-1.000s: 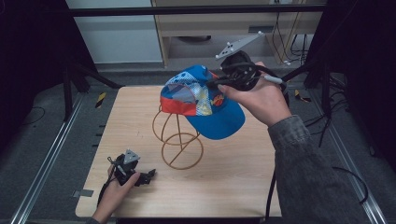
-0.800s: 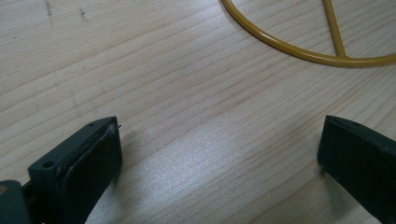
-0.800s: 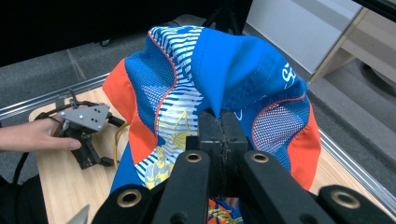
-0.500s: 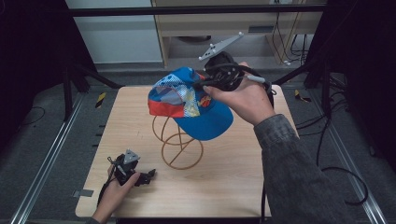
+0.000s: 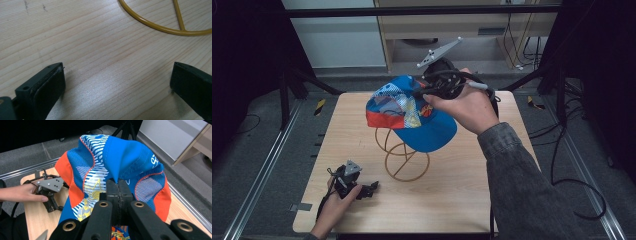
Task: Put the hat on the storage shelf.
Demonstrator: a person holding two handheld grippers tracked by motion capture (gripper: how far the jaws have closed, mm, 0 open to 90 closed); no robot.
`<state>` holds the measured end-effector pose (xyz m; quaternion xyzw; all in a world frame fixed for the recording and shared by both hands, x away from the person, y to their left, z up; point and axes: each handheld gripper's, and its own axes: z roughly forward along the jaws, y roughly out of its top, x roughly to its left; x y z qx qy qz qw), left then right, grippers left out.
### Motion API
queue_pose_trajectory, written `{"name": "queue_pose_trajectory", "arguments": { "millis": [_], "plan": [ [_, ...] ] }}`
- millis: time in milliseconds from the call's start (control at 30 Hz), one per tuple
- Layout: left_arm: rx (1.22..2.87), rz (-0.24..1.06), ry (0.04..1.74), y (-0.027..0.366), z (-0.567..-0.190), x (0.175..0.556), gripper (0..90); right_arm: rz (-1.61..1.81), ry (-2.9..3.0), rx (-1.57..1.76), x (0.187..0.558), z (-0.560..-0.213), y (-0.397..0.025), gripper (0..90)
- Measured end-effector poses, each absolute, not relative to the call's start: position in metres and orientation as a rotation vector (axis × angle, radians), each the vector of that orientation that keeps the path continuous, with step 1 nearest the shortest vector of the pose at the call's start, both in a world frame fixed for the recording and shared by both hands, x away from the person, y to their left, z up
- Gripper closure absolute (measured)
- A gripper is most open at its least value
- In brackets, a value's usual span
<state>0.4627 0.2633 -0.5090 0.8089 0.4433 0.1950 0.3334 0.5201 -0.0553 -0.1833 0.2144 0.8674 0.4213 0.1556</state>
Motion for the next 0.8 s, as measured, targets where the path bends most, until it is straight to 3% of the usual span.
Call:
{"name": "queue_pose_trajectory", "arguments": {
  "millis": [800],
  "plan": [
    [2.113, 0.508, 1.155, 0.263, -0.509, 0.463, 0.0, 1.196, 2.527, 0.589, 0.523, -0.193, -0.037, 90.0]
  ]
}}
